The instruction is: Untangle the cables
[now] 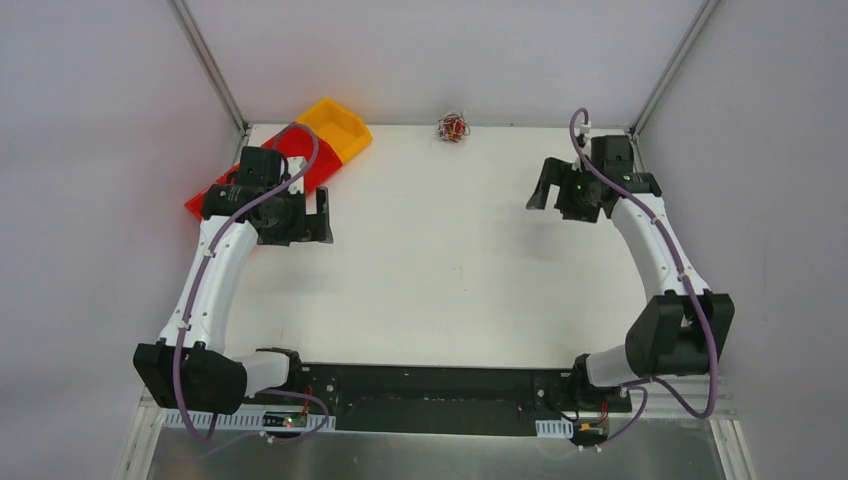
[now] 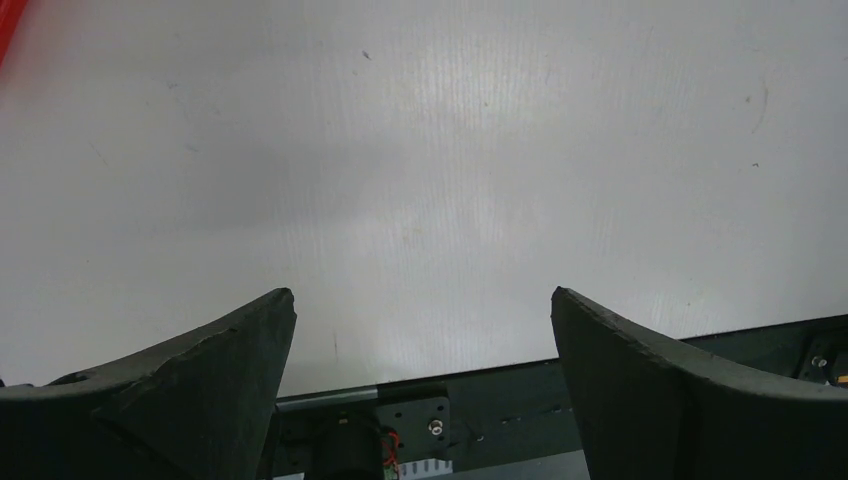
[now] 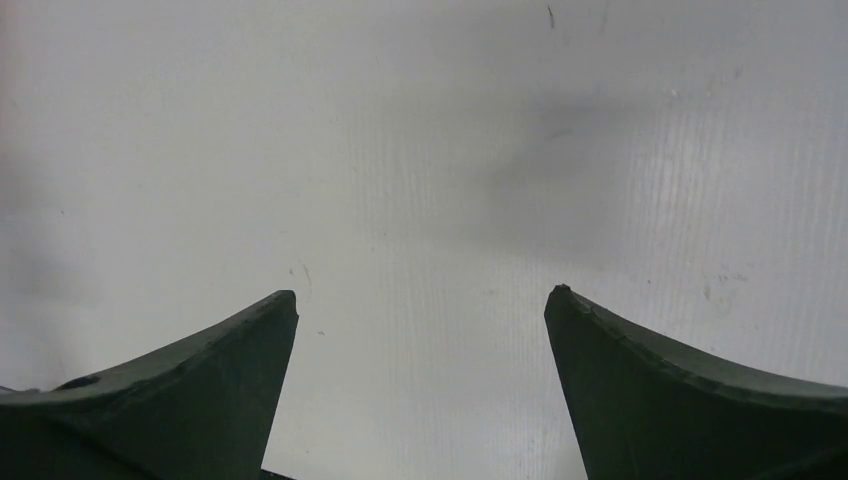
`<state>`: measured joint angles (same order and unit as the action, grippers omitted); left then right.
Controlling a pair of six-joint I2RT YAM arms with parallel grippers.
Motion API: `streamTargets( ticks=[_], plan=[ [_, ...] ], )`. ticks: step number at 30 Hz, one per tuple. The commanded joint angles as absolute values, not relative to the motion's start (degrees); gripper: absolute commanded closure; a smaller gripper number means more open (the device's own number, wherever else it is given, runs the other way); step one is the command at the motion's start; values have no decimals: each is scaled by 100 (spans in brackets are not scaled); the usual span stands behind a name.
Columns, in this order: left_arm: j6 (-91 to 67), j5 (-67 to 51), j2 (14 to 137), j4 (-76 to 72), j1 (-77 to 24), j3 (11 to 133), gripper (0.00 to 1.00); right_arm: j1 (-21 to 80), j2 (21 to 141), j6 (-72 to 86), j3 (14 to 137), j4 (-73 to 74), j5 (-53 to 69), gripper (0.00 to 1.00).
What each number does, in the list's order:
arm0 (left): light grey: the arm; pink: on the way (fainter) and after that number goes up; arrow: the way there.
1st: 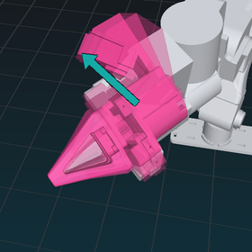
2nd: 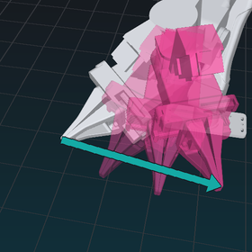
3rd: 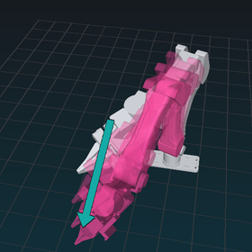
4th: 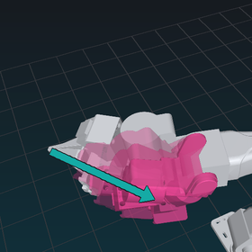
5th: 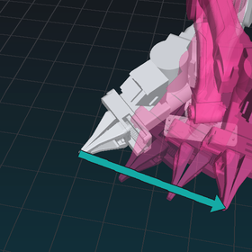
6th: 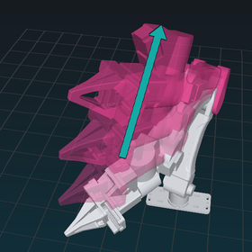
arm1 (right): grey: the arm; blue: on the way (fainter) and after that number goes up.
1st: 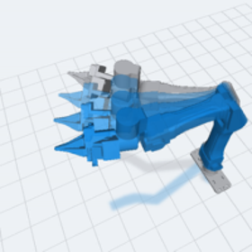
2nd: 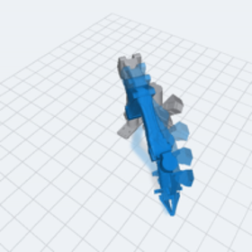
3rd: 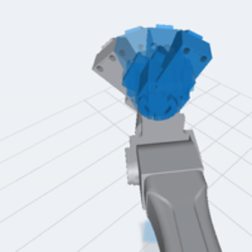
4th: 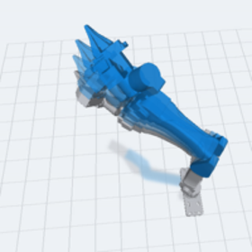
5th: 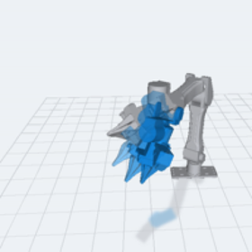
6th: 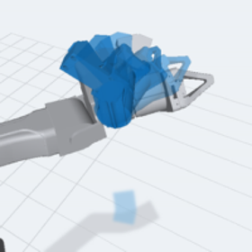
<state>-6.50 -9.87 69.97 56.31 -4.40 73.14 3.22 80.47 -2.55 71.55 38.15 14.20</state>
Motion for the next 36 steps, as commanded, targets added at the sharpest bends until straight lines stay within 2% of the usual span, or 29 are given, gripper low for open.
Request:
streamTargets(
  ticks=[1,4,8,16,30,36],
  plan=[
    [-501,-1678,6702,5691,-400,7632,0,549,8770,470,8116,3171,1367,1],
    [-617,-2151,6439,5700,-397,7464,0,705,9614,868,8931,2961,1645,1],
    [-614,-2027,6153,5688,-398,7385,0,922,10863,1318,10308,2654,1721,1],
    [54,-2005,5939,5804,-397,7439,0,1188,13093,1529,12595,1620,1116,1],
    [589,-1375,6714,6624,-346,7903,0,1509,15575,2931,13980,-1345,639,1],
    [699,-1086,6949,7047,-323,8096,0,1728,16323,3225,14540,-1728,89,5]
  ],
)
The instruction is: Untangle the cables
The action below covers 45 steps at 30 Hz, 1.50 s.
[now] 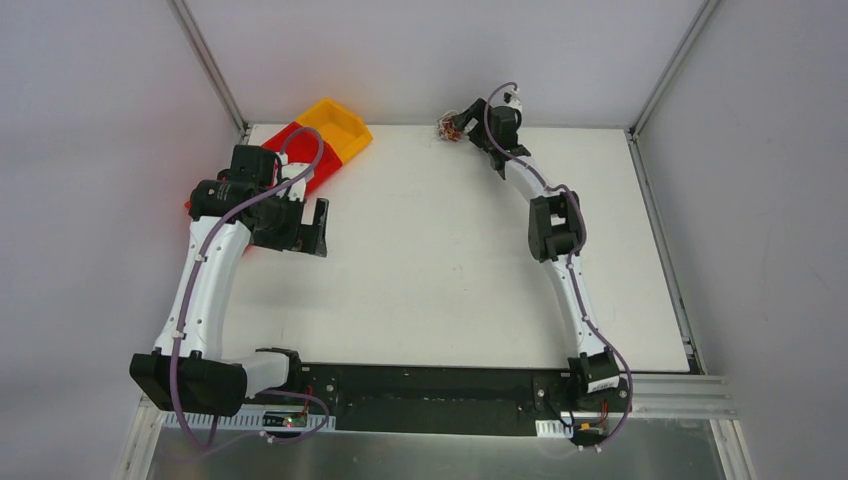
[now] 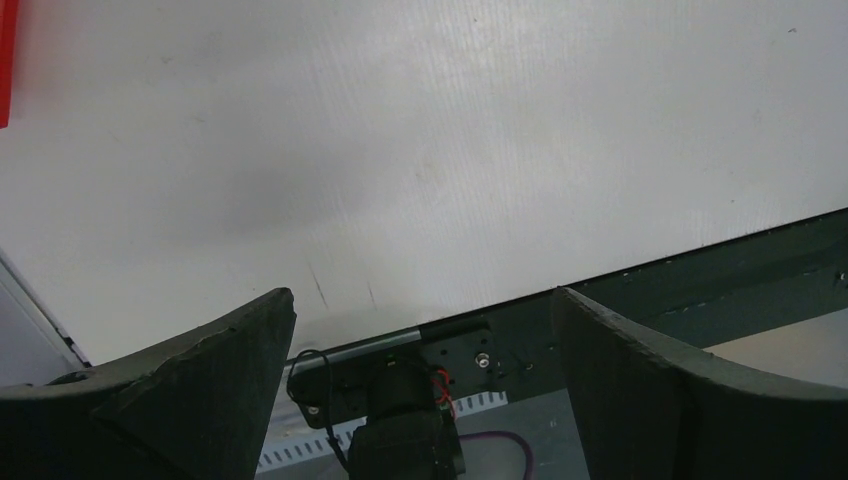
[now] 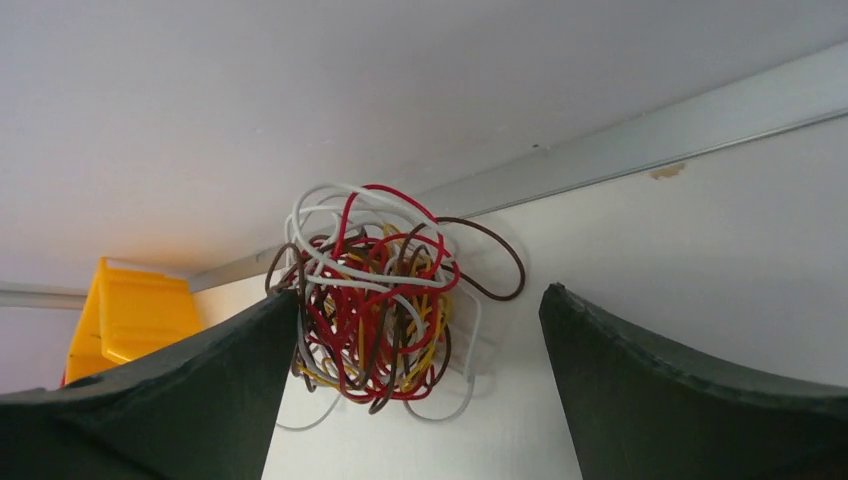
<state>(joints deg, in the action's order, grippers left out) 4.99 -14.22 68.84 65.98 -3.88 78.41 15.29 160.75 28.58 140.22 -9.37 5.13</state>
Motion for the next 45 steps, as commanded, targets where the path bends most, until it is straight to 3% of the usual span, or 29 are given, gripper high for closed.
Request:
streamTargets(
  ticks=[1,6,7,10,12,16,20,27,28,29,30,31,32,33,38,45],
  plan=[
    [711,-1025,6956,7077,-318,8087,0,1769,16398,3238,14577,-1757,46,6],
    [736,-862,7008,7206,-293,8132,0,1939,16686,3427,14907,-1710,-539,21],
    [745,-854,7005,7216,-290,8126,0,1956,16724,3409,14962,-1706,-527,30],
    [777,-855,6989,7233,-291,8109,0,1965,16597,3230,14777,-1871,-124,81],
    [674,-909,6987,7227,-283,8228,0,1937,16221,3070,14351,-1944,395,100],
    [638,-1260,7021,7001,-268,8741,0,1774,14898,2731,13095,-1936,1527,100],
    [1120,-1766,7073,6588,-269,8925,0,1606,12934,2549,11442,-1600,3428,100],
    [815,-2709,7246,5911,-274,8547,0,1599,10842,2048,9232,320,5329,100],
    [685,-2940,7273,5776,-274,8502,0,1639,10711,1791,9097,698,5454,96],
    [531,-3192,7252,5568,-273,8360,0,1685,10661,1431,9055,1205,5530,75],
    [407,-3436,7183,5272,-280,8126,0,1711,10642,918,9085,1849,5507,46],
    [311,-3658,7064,4865,-295,7862,0,1710,10620,596,9079,2410,5420,26],
    [274,-3816,6952,4528,-320,7537,0,1656,10535,300,8988,2807,5301,14],
    [273,-3890,6835,4249,-365,7154,0,1569,10348,109,8829,3041,5191,7],
    [48,-4045,7279,3701,-790,6449,0,1102,9766,-451,8090,3578,4620,5],
    [-597,-4504,8375,2606,-1585,6108,0,1464,9923,-369,7616,3691,4236,12]
  ],
)
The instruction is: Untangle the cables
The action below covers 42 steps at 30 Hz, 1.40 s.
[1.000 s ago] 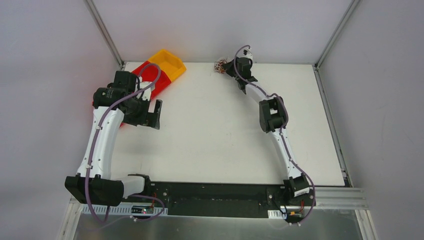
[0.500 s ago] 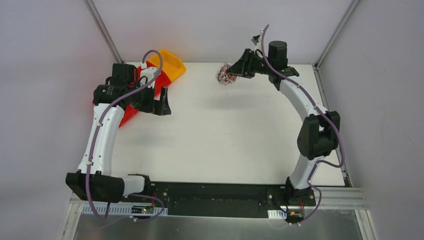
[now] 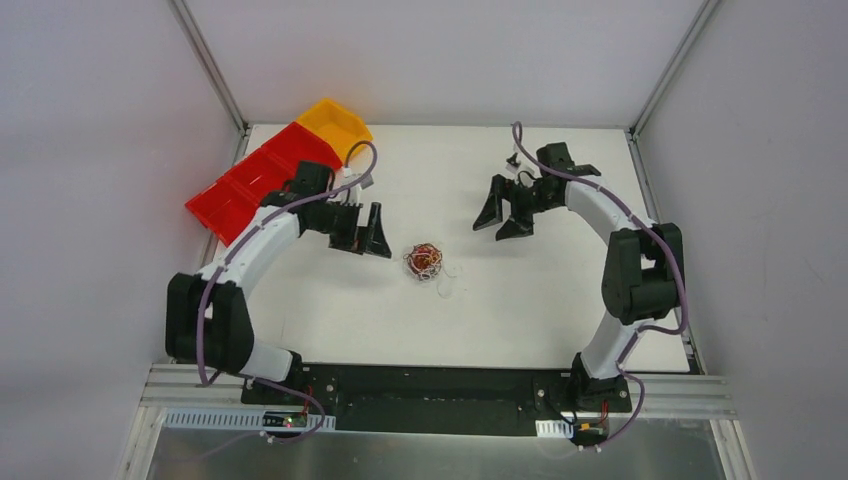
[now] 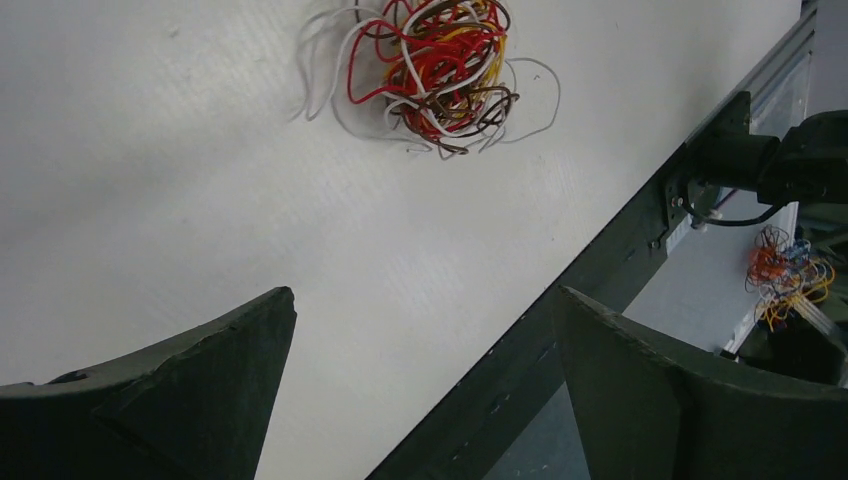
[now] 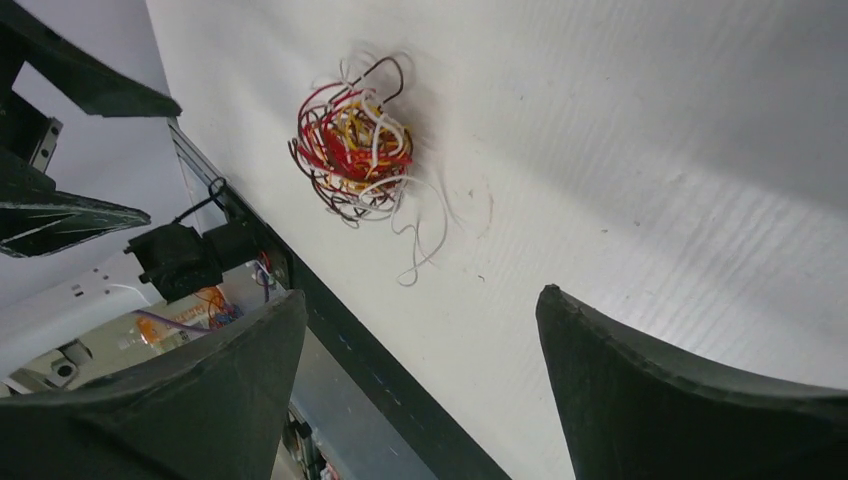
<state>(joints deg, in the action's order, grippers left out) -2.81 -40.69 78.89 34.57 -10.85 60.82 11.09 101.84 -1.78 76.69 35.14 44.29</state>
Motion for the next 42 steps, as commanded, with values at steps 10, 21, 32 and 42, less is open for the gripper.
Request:
streamTargets(
  ticks=[10,21,32,42],
  plan=[
    [-1190,-4573,10103,1587,-1951,6626,29,2261,10911,1143,7431,1895,4261,21],
    [-1537,-4532,10646,1054,-2294,6583,53,2864,11445,2210,7125,727,4176,45],
    [-912,-4497,8732,2268,-1620,6303,100,1873,10332,459,7341,2631,4013,95],
    [201,-4248,7235,3891,-161,7225,100,289,9386,-1053,8174,4488,3692,100]
  ],
)
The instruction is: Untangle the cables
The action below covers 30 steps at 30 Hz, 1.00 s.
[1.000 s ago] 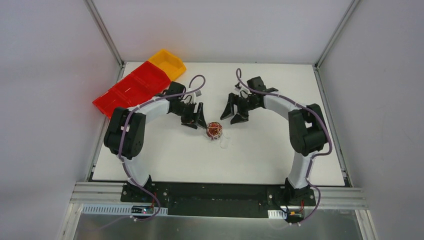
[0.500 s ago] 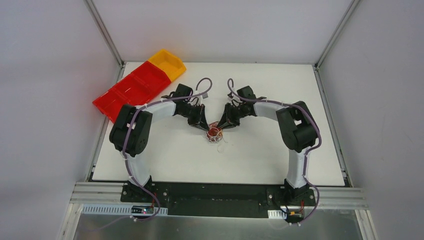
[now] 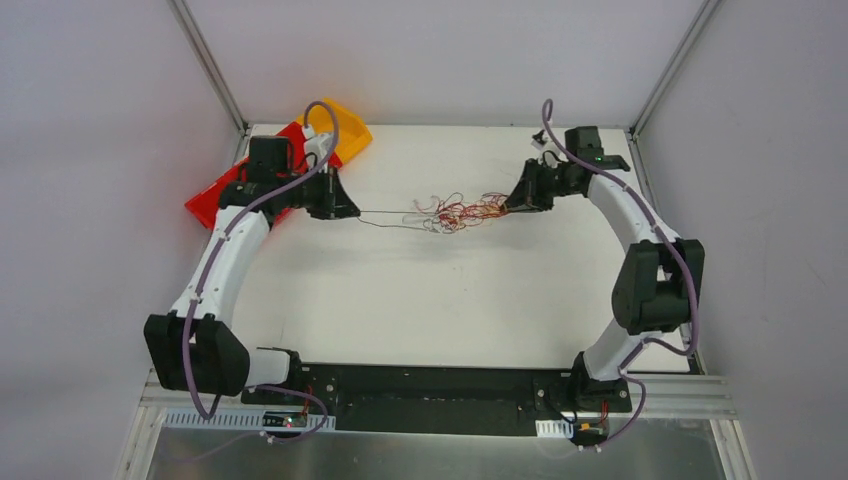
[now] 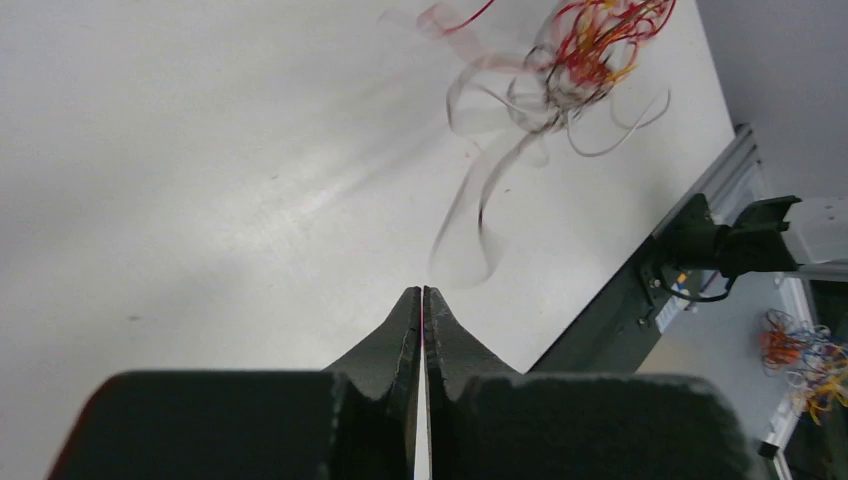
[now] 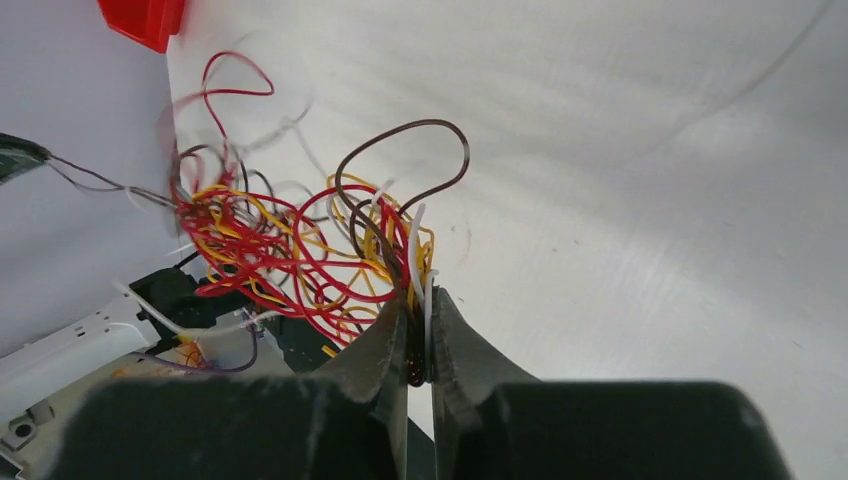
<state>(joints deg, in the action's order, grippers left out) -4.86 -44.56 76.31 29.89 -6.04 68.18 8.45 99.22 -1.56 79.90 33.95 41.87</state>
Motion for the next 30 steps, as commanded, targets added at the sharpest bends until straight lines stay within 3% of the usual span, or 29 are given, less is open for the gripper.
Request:
streamTargets(
  ticks=[1,9,13,14,15,17,19,30],
  plan=[
    [237,-4255,7160,3955,-62,7273,100,181,9295,-1146,8175,4589,3680,100],
    [575,-4427,7019,4252,1172,7271,100,-941,8909,-1753,7985,5215,3520,100],
    [716,-5018,7311,4263,853,7228,100,-817,8847,-1462,7855,5219,4487,100],
    [698,-5161,7447,4252,645,7278,64,-616,8816,-1293,7862,5133,4722,100],
    [682,-5222,7525,4201,338,7318,39,-388,8738,-1109,7882,4952,4873,100],
    [586,-5050,7624,3905,-375,7334,6,58,8546,-597,7918,4357,5104,100],
    [310,-4889,7667,3323,-991,7226,1,540,8347,307,7911,3581,5298,100],
    [-715,-4307,8511,215,-3187,7185,1,2087,8482,2551,8211,1382,5909,100]
  ],
)
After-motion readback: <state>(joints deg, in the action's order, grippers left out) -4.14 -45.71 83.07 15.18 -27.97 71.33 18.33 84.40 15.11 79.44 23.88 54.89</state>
